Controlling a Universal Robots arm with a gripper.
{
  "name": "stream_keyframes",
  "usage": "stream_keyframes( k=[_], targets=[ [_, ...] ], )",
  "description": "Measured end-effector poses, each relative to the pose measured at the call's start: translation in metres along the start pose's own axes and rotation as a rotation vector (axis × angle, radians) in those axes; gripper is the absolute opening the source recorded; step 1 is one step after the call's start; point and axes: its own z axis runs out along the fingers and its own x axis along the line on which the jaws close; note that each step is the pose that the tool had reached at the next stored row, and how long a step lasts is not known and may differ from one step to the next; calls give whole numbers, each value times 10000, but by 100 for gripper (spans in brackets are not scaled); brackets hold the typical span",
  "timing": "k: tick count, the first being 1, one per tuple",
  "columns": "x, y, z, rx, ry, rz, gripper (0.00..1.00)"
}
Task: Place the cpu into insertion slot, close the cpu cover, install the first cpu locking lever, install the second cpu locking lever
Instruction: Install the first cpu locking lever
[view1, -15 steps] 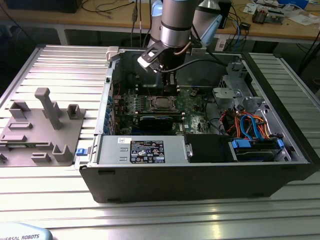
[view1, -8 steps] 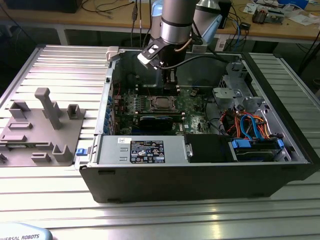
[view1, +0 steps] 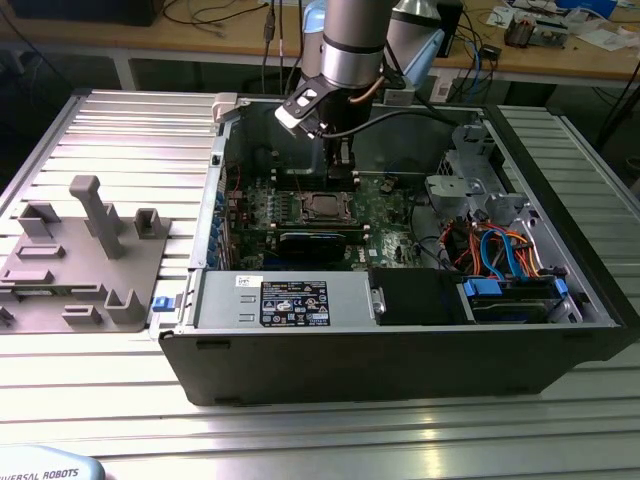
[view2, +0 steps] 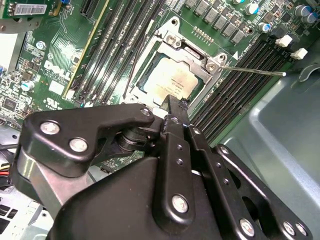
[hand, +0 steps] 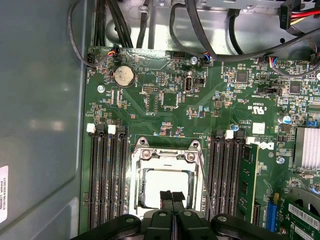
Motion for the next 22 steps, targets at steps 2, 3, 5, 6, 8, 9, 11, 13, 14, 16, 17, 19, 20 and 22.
stream_keyframes(
  k=[2,3,5,6,8,9,11,13,14,16,17,19,20,22],
  targets=[
    [0,0,-1,0,0,0,11],
    [0,0,-1,0,0,-1,11],
    [0,0,-1,0,-1,-39,11],
    [0,0,-1,-1,-3,-80,11],
    [0,0,-1,-3,-6,-183,11],
    [0,0,-1,-4,-7,-220,11],
    [0,0,-1,-8,-10,-356,11],
    [0,0,-1,-10,-12,-447,11],
    [0,0,-1,-11,-14,-476,11],
    [0,0,-1,-11,-17,-528,11],
    [0,0,-1,-12,-18,-558,11],
    [0,0,-1,-15,-21,-681,11],
    [0,0,-1,-18,-24,-789,11],
    [0,0,-1,-18,-26,-853,11]
  ],
)
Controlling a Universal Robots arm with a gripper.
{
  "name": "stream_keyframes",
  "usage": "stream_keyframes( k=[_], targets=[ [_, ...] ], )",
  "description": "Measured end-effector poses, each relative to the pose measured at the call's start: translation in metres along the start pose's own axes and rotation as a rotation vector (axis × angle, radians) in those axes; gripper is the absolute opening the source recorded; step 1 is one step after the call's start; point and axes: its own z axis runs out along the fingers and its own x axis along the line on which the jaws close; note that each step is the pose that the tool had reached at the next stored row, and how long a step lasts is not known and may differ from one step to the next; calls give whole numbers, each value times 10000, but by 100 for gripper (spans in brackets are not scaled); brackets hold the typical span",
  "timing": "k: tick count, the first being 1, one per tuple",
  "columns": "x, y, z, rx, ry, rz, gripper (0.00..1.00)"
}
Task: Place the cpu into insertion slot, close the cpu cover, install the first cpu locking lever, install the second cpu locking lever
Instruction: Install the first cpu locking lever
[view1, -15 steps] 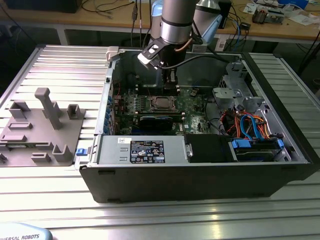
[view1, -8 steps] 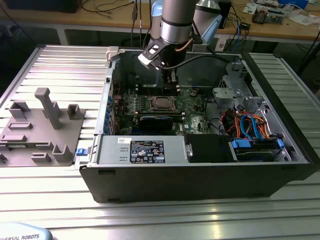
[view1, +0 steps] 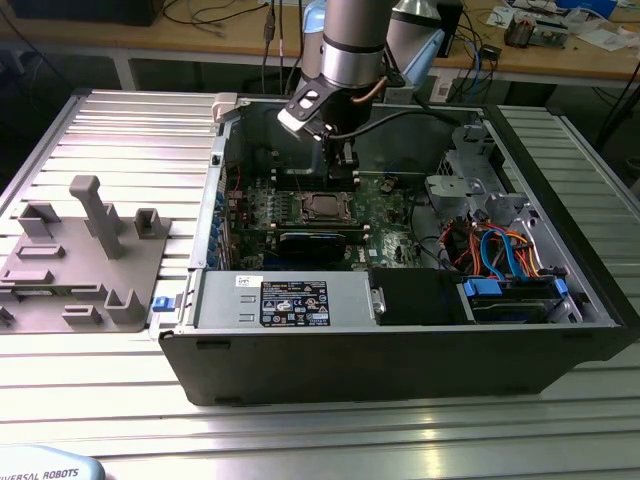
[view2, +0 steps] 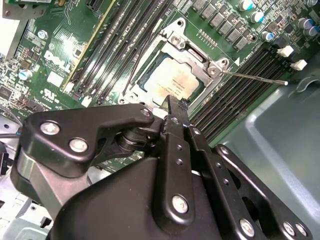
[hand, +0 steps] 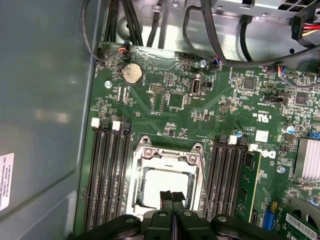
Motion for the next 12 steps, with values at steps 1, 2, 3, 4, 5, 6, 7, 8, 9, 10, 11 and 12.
stream_keyframes(
  k=[1,2,3,4,5,6,7,8,9,10,11,12],
  targets=[
    [0,0,0,-2,-1,-34,11],
    [0,0,0,-2,-1,-59,11],
    [0,0,0,-3,-3,-101,11],
    [0,1,0,-4,-3,-130,11],
    [0,1,0,-5,-5,-179,11],
    [0,0,0,-6,-6,-233,11],
    [0,1,0,-7,-7,-269,11],
    [0,1,0,-8,-9,-314,11],
    [0,1,0,-8,-10,-345,11],
    [0,0,0,-9,-11,-376,11],
    [0,0,1,-10,-11,-413,11],
    [0,0,1,-11,-12,-451,11]
  ],
)
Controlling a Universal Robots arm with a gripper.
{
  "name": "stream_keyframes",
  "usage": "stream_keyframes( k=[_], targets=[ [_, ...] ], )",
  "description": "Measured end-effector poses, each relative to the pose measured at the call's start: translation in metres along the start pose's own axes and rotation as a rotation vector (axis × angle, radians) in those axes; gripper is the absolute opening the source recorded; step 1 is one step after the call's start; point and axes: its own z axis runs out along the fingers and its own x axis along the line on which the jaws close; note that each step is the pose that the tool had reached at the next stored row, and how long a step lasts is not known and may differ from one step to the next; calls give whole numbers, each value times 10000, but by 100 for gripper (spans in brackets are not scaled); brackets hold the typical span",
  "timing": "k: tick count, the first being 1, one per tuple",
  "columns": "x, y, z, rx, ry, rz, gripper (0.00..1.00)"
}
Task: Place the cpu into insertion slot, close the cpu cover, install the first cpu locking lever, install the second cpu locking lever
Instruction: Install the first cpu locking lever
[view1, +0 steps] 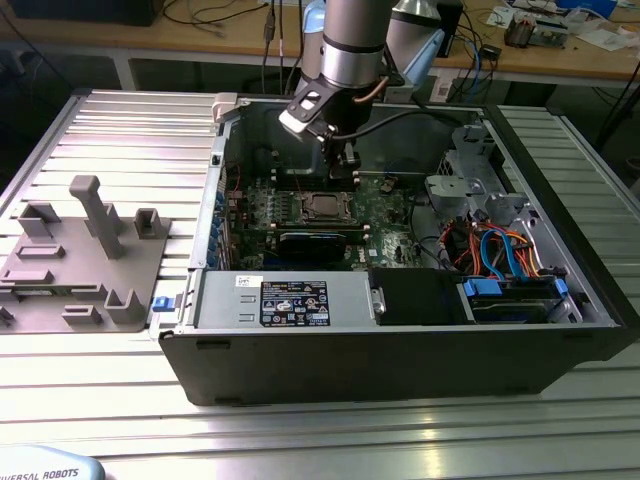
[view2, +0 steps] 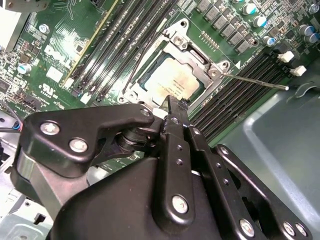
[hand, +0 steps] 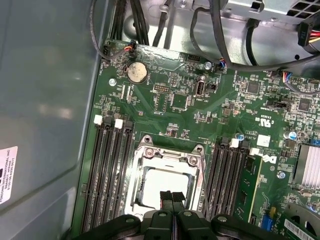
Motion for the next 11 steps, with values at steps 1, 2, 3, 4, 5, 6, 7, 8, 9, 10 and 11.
stream_keyframes(
  k=[1,2,3,4,5,6,7,8,9,10,11],
  targets=[
    [0,0,0,-2,-2,-64,11],
    [0,0,0,-3,-3,-103,11],
    [0,0,0,-4,-4,-147,11],
    [0,0,0,-5,-5,-199,11],
    [0,0,0,-6,-6,-241,11],
    [0,0,0,-7,-8,-308,11],
    [0,0,0,-10,-10,-393,11],
    [0,0,0,-11,-13,-473,11],
    [0,0,0,-13,-14,-542,11],
    [0,0,0,-15,-16,-617,11],
    [0,0,0,-16,-18,-668,11]
  ],
)
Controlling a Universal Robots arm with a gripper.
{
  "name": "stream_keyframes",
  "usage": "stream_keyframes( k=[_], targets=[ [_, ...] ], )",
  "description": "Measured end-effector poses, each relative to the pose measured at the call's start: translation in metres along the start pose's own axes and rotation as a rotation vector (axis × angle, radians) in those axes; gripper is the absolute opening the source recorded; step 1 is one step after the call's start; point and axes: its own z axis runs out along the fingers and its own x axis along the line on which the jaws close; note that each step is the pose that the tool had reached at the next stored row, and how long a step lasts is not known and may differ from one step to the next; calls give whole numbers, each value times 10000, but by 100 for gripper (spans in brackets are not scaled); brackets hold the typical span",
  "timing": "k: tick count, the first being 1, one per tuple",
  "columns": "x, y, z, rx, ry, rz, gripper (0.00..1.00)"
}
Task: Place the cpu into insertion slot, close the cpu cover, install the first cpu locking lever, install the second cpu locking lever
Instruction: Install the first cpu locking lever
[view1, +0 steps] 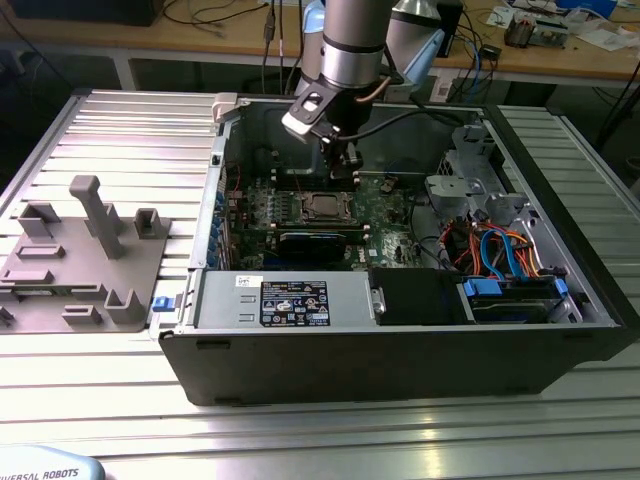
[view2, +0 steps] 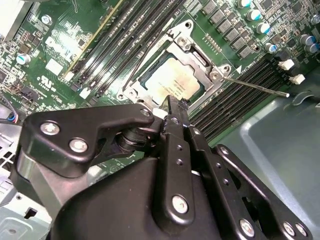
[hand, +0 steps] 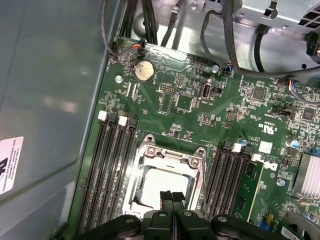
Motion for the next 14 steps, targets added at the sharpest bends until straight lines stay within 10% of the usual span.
stream_keyframes(
  k=[14],
  targets=[
    [0,0,0,-33,-38,-1417,11]
  ],
)
